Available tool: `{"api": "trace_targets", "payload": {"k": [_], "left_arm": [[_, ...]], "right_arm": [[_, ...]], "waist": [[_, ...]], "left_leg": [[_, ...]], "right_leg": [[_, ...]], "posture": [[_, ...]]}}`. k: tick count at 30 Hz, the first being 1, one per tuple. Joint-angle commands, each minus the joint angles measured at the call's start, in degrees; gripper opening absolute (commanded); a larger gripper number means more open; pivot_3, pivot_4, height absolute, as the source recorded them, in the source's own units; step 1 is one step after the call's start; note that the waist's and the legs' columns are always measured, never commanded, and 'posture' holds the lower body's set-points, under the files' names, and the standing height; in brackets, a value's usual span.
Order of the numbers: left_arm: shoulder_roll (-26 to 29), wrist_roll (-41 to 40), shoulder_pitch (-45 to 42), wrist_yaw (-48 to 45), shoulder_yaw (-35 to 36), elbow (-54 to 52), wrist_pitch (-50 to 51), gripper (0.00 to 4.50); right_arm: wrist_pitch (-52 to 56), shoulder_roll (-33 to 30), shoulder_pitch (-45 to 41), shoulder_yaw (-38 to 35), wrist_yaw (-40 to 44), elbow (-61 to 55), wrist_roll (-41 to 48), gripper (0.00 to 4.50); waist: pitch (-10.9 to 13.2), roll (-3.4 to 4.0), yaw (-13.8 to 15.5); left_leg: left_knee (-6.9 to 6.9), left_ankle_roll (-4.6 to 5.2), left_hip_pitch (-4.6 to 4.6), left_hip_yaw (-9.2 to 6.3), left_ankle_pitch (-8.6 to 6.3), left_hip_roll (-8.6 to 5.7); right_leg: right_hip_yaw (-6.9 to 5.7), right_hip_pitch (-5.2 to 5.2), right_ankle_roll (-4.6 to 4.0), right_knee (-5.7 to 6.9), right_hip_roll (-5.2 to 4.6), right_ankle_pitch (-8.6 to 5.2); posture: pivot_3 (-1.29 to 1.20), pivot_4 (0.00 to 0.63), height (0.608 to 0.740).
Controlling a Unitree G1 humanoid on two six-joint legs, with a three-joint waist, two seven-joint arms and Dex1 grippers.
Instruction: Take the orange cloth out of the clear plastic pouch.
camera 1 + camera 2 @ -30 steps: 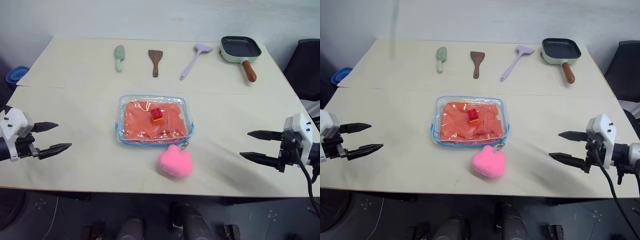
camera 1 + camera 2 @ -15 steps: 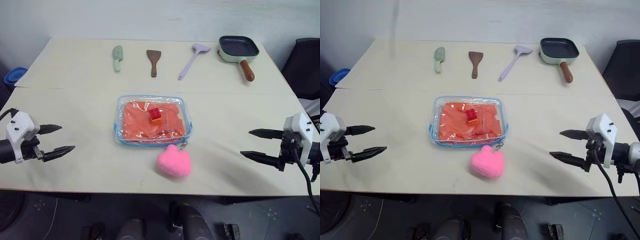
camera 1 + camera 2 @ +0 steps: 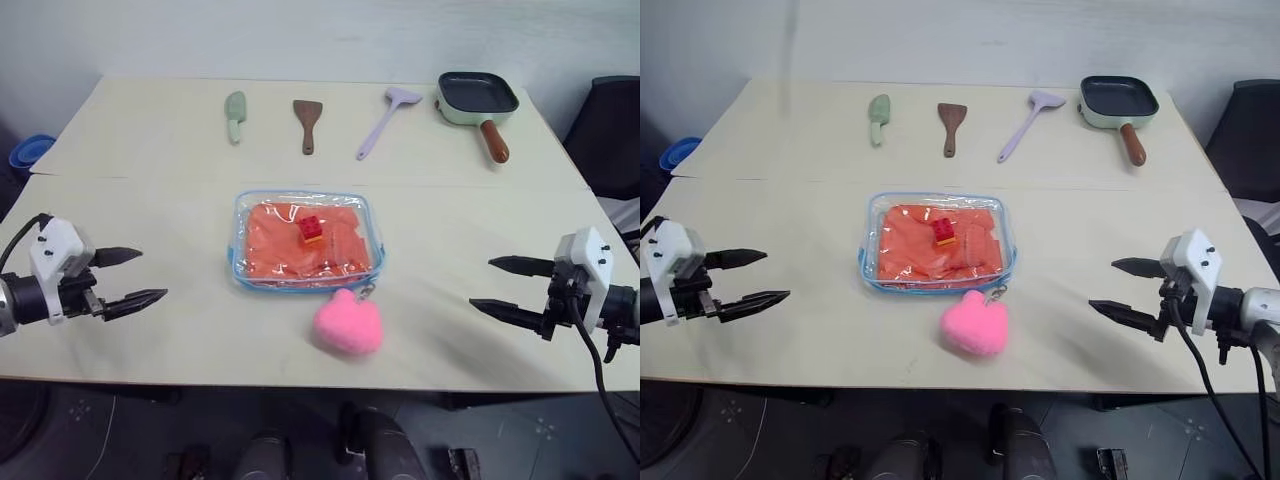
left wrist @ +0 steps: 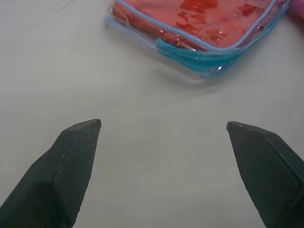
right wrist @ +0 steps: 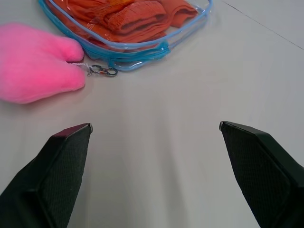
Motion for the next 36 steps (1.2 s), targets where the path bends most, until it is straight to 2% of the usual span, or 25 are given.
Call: {"api": "trace_targets", "payload": {"k": [1,4,9,12,16,20,25,32,36], "left_arm": [[-0.11,-1.42,-2.03,0.1,-0.28,-1.63,0.97,4.5],[-1.73,-2.52,-6.35,1.16,-3.96,-3.68,3.09,4.5],[-8.82,0.01,-21.63,1.52,-17.16,-2.85,3.66,4.5],[-14.07,3.94,-30.57,1.05,-24.0,3.89,1.32,4.5],[-21.38,12.62,-41.59,1.2,-31.4,21.02,-8.4,4.5],[-28.14,16.81,-49.62,0.68,-34.1,36.17,-16.55,4.5],[-34.69,21.0,-56.02,1.9,-35.37,49.51,-23.8,4.5],[-39.25,25.41,-59.08,4.57,-35.61,58.12,-28.88,4.5],[-39.19,25.36,-58.41,2.81,-34.86,58.19,-30.13,3.66]], "right_arm": [[0.53,-0.08,-0.07,-1.31,-0.27,-1.83,1.32,4.48],[2.13,0.28,-0.24,-1.45,-1.38,-4.77,2.77,4.48],[7.78,2.93,-2.8,-0.25,-7.02,-14.55,9.23,4.48],[10.22,4.27,-3.46,1.33,-10.58,-20.05,11.89,4.48],[12.26,5.62,-3.35,2.83,-15.17,-26.32,14.48,4.48],[13.29,6.53,-3.77,2.96,-19.18,-29.16,16.34,4.48],[13.71,6.82,-4.03,2.75,-22.75,-30.43,16.84,4.48],[14.0,6.07,-2.74,1.15,-25.8,-32.46,18.47,4.48],[13.85,5.74,-2.28,1.07,-26.64,-32.68,18.46,4.5]], "waist": [[0.0,0.0,0.01],[0.0,0.0,0.02],[0.0,0.0,0.44],[-0.01,-0.01,0.32],[-0.01,-0.02,0.13],[-0.01,-0.03,0.07],[-0.01,-0.05,0.2],[-0.01,-0.06,0.11],[-0.01,-0.06,0.12]], "left_leg": [[0.0,0.0,0.0,0.0,0.0,0.0],[0.0,0.0,-0.01,0.02,0.0,0.0],[0.08,-0.04,-0.09,0.02,0.02,-0.06],[0.12,-0.09,-0.11,0.07,0.05,-0.06],[0.14,-0.15,-0.1,0.55,0.08,-0.08],[0.14,-0.15,-0.08,0.65,0.08,-0.28],[0.15,-0.11,-0.12,0.6,0.09,-0.4],[0.14,-0.1,-0.11,0.59,0.09,-0.38],[0.14,-0.1,-0.11,0.58,0.08,-0.35]], "right_leg": [[0.0,0.0,0.0,0.0,0.0,0.0],[0.02,0.0,0.0,0.01,0.02,0.0],[0.05,0.09,0.01,0.11,0.01,0.01],[0.07,0.09,0.02,0.13,0.12,0.02],[0.08,0.08,0.02,0.15,0.23,0.01],[0.16,0.06,0.01,0.17,0.26,0.02],[0.12,0.05,0.04,0.14,0.23,0.03],[0.13,0.05,0.05,0.15,0.17,0.04],[0.12,0.05,0.05,0.15,0.16,0.04]], "posture": [[0.0,0.15,0.74],[0.0,0.15,0.74],[0.0,0.15,0.74],[0.0,0.15,0.74],[0.0,0.15,0.74],[0.0,0.15,0.74],[0.0,0.15,0.74],[0.0,0.15,0.74],[0.0,0.15,0.74]]}}
